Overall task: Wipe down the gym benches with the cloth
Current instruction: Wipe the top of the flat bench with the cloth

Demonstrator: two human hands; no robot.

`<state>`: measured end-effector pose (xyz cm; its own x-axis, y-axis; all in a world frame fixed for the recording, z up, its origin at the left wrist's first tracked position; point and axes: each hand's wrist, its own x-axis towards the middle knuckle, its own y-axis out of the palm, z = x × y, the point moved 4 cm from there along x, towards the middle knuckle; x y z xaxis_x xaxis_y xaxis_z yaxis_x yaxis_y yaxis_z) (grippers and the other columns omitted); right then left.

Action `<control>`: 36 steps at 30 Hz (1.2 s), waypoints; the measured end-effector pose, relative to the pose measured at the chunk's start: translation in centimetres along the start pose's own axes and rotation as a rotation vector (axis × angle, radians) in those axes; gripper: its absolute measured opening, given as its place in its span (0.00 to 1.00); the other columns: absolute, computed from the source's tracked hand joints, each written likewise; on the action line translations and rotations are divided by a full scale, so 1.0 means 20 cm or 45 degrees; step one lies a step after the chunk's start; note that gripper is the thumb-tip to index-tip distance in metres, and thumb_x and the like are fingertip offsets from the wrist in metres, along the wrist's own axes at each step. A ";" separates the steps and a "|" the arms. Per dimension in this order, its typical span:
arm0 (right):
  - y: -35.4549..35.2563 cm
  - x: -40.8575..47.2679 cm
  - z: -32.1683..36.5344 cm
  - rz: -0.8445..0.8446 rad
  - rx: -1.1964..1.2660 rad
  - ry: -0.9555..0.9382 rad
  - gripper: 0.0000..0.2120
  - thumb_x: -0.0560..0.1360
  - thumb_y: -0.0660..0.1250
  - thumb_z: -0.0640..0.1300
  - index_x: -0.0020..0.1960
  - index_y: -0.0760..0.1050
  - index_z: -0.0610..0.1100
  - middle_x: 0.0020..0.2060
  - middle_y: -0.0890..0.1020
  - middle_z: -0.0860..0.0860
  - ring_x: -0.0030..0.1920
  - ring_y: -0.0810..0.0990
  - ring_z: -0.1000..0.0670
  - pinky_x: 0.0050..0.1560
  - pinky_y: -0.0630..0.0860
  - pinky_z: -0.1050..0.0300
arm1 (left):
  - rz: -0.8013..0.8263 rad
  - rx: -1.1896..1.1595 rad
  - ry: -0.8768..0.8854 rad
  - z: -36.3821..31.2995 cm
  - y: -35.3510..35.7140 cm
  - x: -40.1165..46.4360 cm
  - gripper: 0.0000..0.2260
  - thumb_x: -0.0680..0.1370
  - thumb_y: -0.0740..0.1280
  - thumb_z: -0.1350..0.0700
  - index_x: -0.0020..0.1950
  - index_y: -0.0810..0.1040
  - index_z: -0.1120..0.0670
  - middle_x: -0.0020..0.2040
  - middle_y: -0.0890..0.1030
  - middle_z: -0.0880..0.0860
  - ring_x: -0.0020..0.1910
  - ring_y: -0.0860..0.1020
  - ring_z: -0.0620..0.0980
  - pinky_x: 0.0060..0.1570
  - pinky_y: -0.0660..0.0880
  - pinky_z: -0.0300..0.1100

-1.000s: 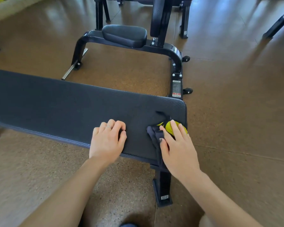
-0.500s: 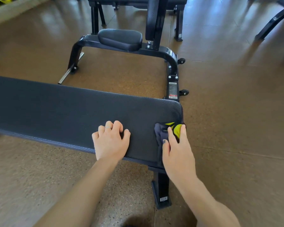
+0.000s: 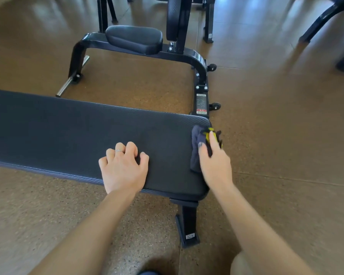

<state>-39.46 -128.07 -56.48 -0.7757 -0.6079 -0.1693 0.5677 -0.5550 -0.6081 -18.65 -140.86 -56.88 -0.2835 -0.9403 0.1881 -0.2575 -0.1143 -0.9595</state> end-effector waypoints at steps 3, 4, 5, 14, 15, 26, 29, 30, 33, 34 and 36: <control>0.03 -0.32 -0.05 0.015 0.097 0.020 0.27 0.85 0.59 0.54 0.82 0.57 0.58 0.76 0.69 0.47 0.71 0.73 0.46 0.64 0.71 0.56 | -0.007 0.009 -0.002 0.00 0.00 0.00 0.12 0.82 0.55 0.45 0.43 0.66 0.50 0.43 0.69 0.49 0.44 0.66 0.54 0.50 0.66 0.52; 0.03 -0.34 -0.06 0.000 0.121 0.025 0.27 0.85 0.59 0.54 0.82 0.57 0.57 0.76 0.69 0.49 0.71 0.72 0.47 0.63 0.70 0.59 | -0.007 0.018 -0.001 0.00 0.00 0.00 0.12 0.82 0.56 0.45 0.43 0.66 0.50 0.43 0.69 0.49 0.44 0.66 0.54 0.50 0.66 0.52; 0.03 -0.31 -0.05 -0.010 0.132 0.015 0.26 0.85 0.59 0.53 0.82 0.59 0.55 0.75 0.69 0.48 0.70 0.73 0.48 0.61 0.69 0.60 | -0.008 0.023 0.001 0.00 0.01 0.00 0.11 0.82 0.56 0.45 0.43 0.66 0.50 0.43 0.69 0.49 0.44 0.66 0.54 0.50 0.66 0.52; 0.02 0.36 0.12 -0.013 0.022 0.039 0.26 0.87 0.55 0.54 0.83 0.59 0.50 0.75 0.72 0.43 0.73 0.73 0.40 0.71 0.70 0.49 | -0.007 0.022 -0.006 -0.01 0.00 0.00 0.12 0.81 0.55 0.45 0.43 0.66 0.50 0.43 0.69 0.49 0.44 0.66 0.54 0.50 0.66 0.53; 0.01 0.30 0.10 -0.005 0.002 0.042 0.26 0.86 0.55 0.55 0.83 0.58 0.50 0.75 0.72 0.42 0.72 0.73 0.39 0.70 0.71 0.48 | -0.007 0.027 -0.011 -0.01 0.00 0.00 0.12 0.81 0.55 0.45 0.43 0.66 0.50 0.42 0.69 0.49 0.44 0.66 0.54 0.50 0.66 0.53; 0.08 0.06 0.03 -0.061 -0.440 -0.235 0.27 0.86 0.53 0.53 0.83 0.57 0.45 0.74 0.66 0.39 0.64 0.76 0.39 0.61 0.73 0.48 | -0.021 0.045 -0.020 0.00 0.01 0.02 0.12 0.80 0.54 0.44 0.42 0.66 0.50 0.42 0.69 0.49 0.44 0.66 0.55 0.50 0.66 0.53; 0.11 0.29 0.13 -0.119 -0.693 -0.261 0.28 0.86 0.52 0.54 0.82 0.57 0.41 0.76 0.64 0.35 0.73 0.69 0.37 0.72 0.69 0.47 | -0.020 0.038 -0.017 0.00 0.01 0.01 0.12 0.80 0.54 0.44 0.42 0.66 0.50 0.43 0.69 0.49 0.45 0.66 0.55 0.51 0.66 0.53; 0.13 0.28 0.15 -0.122 -0.773 -0.278 0.29 0.86 0.52 0.54 0.83 0.56 0.41 0.78 0.60 0.34 0.77 0.64 0.36 0.77 0.64 0.45 | -0.022 0.027 -0.013 0.00 0.01 0.01 0.12 0.80 0.55 0.44 0.42 0.66 0.50 0.43 0.69 0.49 0.45 0.66 0.55 0.51 0.66 0.53; 0.19 0.05 0.16 -0.124 -0.868 -0.432 0.29 0.86 0.49 0.53 0.82 0.59 0.41 0.80 0.57 0.34 0.80 0.58 0.34 0.80 0.57 0.41 | 0.009 0.024 -0.007 0.01 0.01 0.02 0.12 0.81 0.54 0.44 0.42 0.66 0.50 0.43 0.69 0.49 0.45 0.66 0.54 0.52 0.66 0.53; 0.23 -0.09 0.16 -0.129 -0.874 -0.508 0.29 0.85 0.47 0.53 0.81 0.61 0.41 0.80 0.59 0.35 0.80 0.59 0.34 0.80 0.58 0.40 | 0.019 0.034 0.003 0.01 0.00 0.01 0.12 0.81 0.53 0.44 0.43 0.65 0.50 0.43 0.69 0.49 0.45 0.66 0.54 0.52 0.66 0.53; 0.29 -0.34 0.16 -0.072 -0.882 -0.620 0.30 0.83 0.46 0.53 0.80 0.65 0.42 0.80 0.61 0.37 0.79 0.62 0.36 0.80 0.60 0.41 | 0.035 0.039 0.025 0.01 0.00 0.02 0.12 0.81 0.52 0.44 0.43 0.65 0.50 0.44 0.68 0.50 0.45 0.66 0.54 0.52 0.66 0.53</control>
<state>-30.00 -128.87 -56.36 -0.5024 -0.8544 0.1323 0.1113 -0.2156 -0.9701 -18.62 -141.21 -56.83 -0.3082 -0.9368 0.1657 -0.2213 -0.0988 -0.9702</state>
